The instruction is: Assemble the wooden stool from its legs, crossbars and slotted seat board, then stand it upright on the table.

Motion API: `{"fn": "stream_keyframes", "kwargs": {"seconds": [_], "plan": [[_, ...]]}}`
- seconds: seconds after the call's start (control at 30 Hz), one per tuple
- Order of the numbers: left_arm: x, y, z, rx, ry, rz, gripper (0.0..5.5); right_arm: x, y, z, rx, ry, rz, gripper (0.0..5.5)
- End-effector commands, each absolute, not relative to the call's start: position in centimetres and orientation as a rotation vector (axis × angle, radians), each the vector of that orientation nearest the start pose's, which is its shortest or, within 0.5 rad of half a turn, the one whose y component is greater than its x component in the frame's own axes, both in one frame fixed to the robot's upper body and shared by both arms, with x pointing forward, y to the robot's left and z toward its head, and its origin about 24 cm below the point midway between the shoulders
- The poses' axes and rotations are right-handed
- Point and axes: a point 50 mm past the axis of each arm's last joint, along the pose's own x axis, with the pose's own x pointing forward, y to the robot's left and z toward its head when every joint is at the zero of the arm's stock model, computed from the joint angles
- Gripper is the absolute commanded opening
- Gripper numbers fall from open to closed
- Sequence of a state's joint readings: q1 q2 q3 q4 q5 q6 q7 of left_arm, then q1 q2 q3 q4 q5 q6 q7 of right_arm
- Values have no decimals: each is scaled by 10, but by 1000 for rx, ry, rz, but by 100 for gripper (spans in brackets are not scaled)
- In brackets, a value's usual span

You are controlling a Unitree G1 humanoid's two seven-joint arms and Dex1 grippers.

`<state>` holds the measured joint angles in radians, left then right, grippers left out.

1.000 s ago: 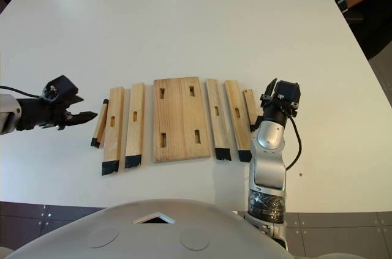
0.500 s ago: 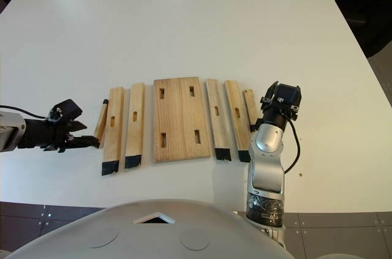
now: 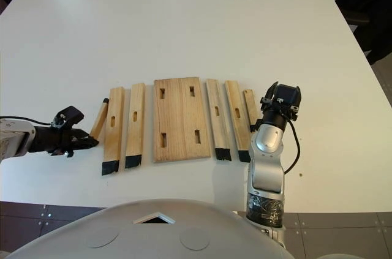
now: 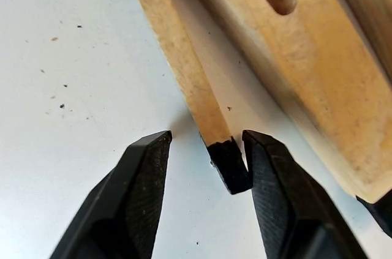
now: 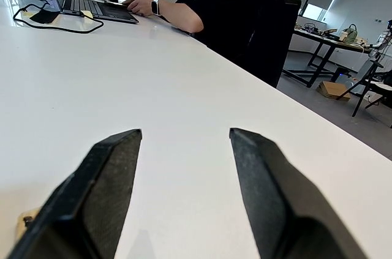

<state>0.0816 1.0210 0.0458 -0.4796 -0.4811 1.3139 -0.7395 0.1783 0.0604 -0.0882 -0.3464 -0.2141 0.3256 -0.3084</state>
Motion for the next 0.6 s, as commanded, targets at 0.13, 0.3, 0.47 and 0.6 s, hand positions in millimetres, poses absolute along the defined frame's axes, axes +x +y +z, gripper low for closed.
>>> {"fn": "stream_keyframes", "kwargs": {"seconds": [0.13, 0.3, 0.47, 0.6], "plan": [[180, 271, 76, 210, 1172, -504, 111, 211, -193, 55, -178, 147, -502, 266], [199, 270, 84, 234, 1052, -467, 42, 216, -196, 61, -185, 128, -490, 266], [243, 273, 117, 281, 785, -350, 41, 223, -203, 72, -238, 79, -460, 266], [274, 257, 161, 337, 413, -330, 41, 237, -202, 105, -307, -89, -301, 266]]}}
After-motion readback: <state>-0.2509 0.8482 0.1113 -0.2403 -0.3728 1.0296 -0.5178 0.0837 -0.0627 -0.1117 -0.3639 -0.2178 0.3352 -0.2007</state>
